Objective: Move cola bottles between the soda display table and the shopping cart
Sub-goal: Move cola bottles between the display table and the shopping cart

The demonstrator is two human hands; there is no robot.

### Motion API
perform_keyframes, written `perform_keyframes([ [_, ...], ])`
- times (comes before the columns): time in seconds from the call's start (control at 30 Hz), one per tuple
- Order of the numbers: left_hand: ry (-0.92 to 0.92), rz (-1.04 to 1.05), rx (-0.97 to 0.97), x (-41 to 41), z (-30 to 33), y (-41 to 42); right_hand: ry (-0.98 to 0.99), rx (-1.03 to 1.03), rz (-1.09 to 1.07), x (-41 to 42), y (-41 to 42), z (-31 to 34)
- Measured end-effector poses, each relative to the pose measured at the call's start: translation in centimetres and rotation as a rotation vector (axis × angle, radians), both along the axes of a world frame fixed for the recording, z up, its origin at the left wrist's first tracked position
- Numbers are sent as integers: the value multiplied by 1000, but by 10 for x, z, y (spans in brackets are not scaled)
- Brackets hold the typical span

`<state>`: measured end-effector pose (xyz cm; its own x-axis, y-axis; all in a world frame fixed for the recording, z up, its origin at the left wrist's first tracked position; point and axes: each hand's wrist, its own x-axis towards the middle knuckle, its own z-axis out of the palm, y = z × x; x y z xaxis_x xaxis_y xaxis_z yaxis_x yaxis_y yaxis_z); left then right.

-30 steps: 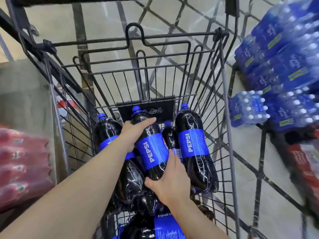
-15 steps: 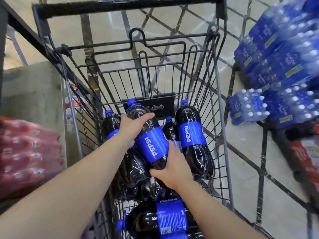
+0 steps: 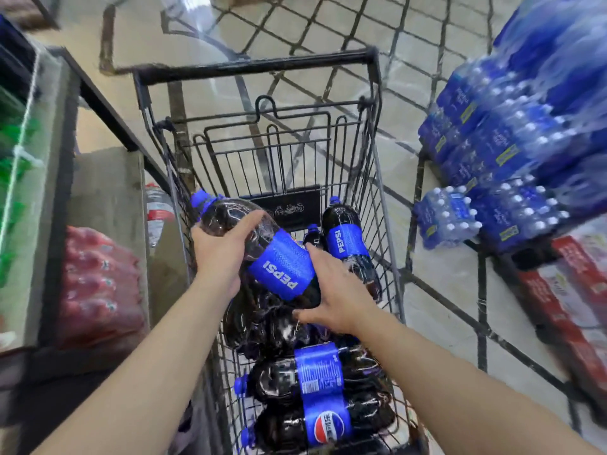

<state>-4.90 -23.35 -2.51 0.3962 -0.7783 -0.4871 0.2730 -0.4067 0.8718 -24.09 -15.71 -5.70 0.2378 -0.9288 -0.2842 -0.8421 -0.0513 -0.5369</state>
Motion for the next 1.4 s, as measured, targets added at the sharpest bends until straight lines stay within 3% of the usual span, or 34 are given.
perform_keyframes([
  [0.43, 150, -24, -134, 20, 140, 149, 130, -198, 50, 7, 130, 139],
  [0.73, 185, -28, -229, 34, 227, 265, 97, -301, 30, 18, 238, 221],
  [1.1, 105, 78, -353, 31, 265, 364, 87, -424, 115, 9, 325, 274],
  [1.4, 13, 296, -413, 16, 278, 482, 66, -440, 343, -5, 383, 280],
])
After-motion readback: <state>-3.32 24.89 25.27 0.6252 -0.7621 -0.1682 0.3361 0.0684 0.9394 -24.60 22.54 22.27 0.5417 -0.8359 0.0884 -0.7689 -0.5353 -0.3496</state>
